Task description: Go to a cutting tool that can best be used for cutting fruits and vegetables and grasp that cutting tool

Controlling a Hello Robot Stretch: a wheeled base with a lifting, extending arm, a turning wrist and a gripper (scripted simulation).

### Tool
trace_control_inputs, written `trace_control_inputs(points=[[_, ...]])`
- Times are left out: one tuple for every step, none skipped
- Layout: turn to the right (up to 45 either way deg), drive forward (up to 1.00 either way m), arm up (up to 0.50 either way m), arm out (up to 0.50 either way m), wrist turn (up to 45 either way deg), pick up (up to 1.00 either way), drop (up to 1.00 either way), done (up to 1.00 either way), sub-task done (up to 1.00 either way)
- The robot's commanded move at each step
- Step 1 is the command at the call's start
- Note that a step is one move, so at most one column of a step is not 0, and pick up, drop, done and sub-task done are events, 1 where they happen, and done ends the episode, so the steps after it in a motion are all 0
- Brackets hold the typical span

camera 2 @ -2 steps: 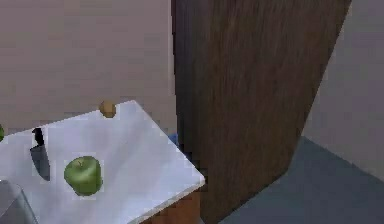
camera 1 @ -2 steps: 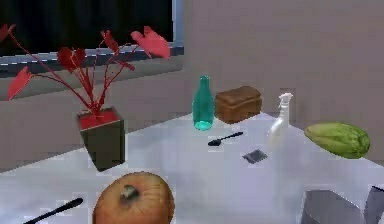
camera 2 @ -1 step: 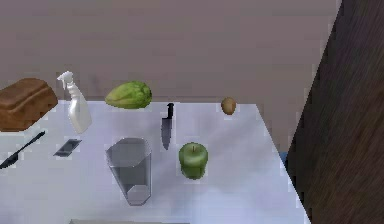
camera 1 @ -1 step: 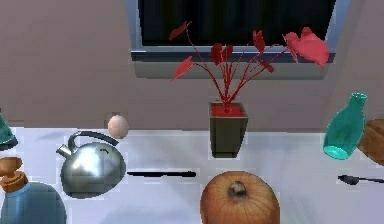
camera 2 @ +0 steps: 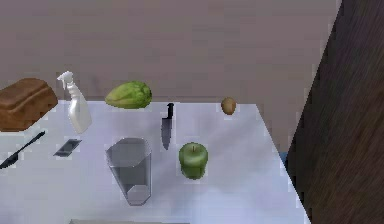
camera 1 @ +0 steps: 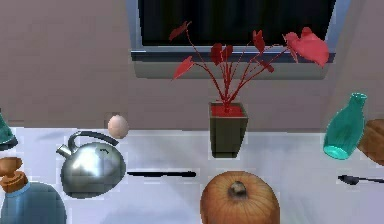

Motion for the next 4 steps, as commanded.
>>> trace_control_inputs(points=[[0.0, 0.0, 0.38, 0.0, 0.0, 0.0, 0.0, 0.0, 0.0], [0.0, 0.0, 0.0, 0.26, 0.0, 0.0, 0.0, 0.0, 0.0], [0.0, 0.0, 0.0, 0.0, 45.0, 0.0, 0.0, 0.0, 0.0], [0.0, 0.0, 0.0, 0.0, 45.0, 0.0, 0.0, 0.0, 0.0]])
